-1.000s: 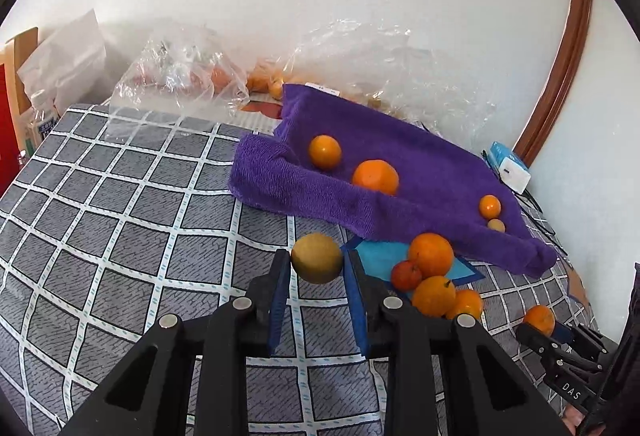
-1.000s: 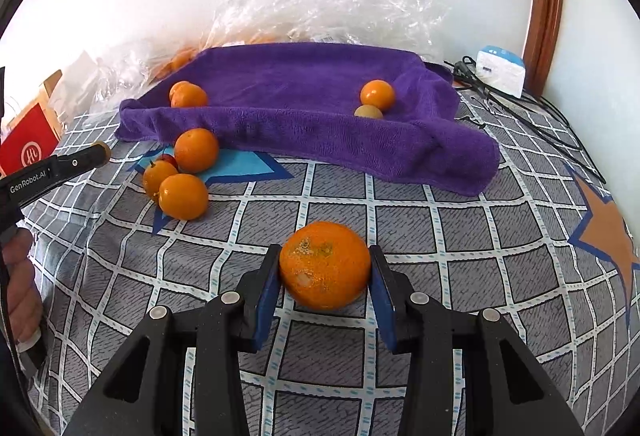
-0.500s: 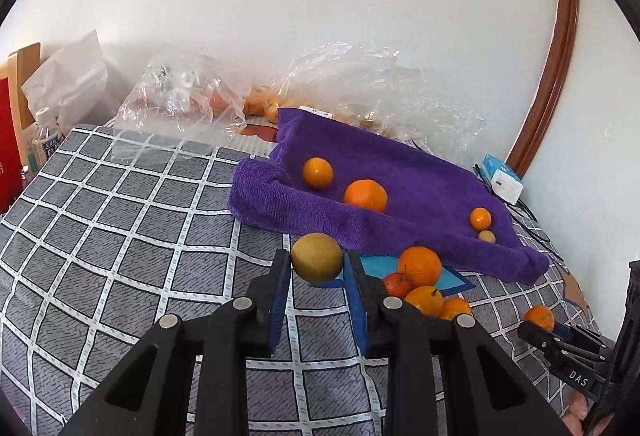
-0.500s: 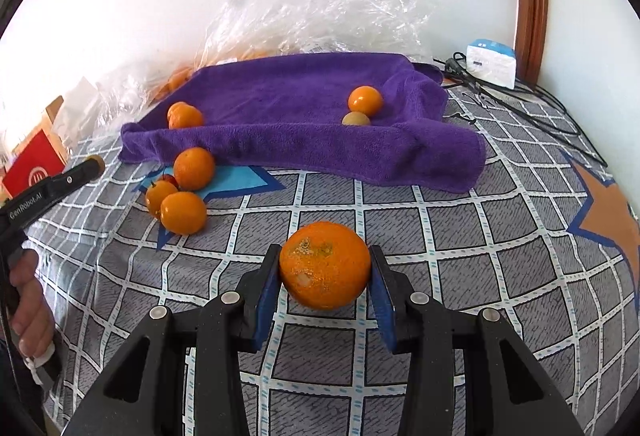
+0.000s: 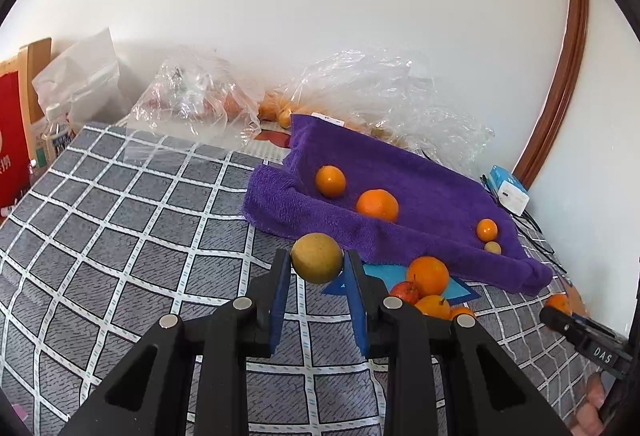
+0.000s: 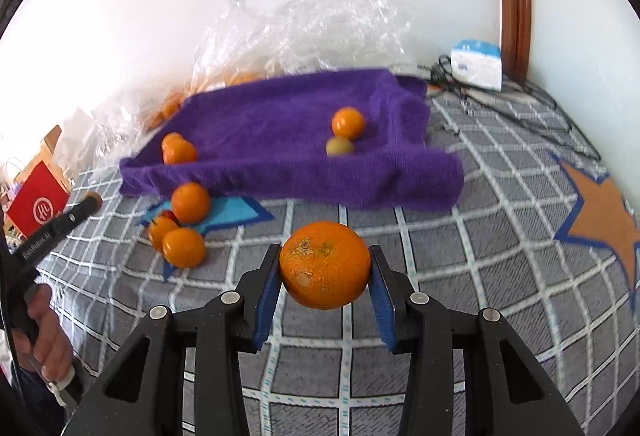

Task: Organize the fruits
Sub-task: 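Carry the yellow-green fruit with the left tool while the right tool carries its orange to the towel, then open the right tool to drop the orange on the towel while the left tool releases its fruit, then move both tools back to the cluster and grasp an orange with the right tool, then lower the left tool toward the small red apple while the right tool holds its orange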

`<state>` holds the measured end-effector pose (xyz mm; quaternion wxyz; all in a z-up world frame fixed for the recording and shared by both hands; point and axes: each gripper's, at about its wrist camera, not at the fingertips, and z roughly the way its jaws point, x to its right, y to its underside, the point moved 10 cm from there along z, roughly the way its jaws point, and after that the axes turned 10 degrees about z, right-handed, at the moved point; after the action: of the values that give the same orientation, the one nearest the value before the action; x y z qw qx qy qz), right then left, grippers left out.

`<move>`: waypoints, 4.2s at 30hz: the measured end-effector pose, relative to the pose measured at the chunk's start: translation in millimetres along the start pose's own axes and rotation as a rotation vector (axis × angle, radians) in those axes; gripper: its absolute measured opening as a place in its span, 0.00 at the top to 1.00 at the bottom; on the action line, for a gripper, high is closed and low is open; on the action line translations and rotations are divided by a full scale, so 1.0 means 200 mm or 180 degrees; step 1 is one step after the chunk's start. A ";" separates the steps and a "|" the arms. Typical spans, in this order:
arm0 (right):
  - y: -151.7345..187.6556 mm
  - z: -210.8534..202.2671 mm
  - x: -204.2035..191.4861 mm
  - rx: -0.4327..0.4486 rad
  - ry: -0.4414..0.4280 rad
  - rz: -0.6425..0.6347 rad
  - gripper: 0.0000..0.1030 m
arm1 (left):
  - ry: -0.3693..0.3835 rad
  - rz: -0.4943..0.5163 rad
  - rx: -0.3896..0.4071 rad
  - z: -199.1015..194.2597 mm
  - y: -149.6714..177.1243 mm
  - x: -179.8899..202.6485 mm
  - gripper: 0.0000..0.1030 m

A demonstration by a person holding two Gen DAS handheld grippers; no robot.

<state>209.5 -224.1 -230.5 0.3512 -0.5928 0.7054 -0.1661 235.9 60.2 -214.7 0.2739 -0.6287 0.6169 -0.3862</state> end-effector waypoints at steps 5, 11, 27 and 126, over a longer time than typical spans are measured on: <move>-0.14 -0.04 -0.06 0.0089 0.0015 -0.0169 0.60 | -0.0054 -0.0119 -0.0061 -0.03 -0.04 -0.05 0.75; -0.33 -0.01 -0.10 0.0190 -0.0008 -0.0257 0.60 | -0.0167 -0.0068 -0.0028 -0.03 -0.20 -0.09 0.75; -0.78 0.42 -0.13 0.0132 0.0015 -0.0328 0.60 | -0.0074 0.0058 -0.0179 0.37 -0.54 0.03 0.75; 0.23 0.21 -0.27 -0.0515 -0.0047 -0.0468 0.58 | -0.0061 -0.0218 -0.0514 0.04 0.20 -0.21 0.40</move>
<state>208.9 -153.5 -272.8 0.2942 -0.6706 0.6685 -0.1296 222.0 97.4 -259.1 0.2149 -0.6731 0.6215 -0.3383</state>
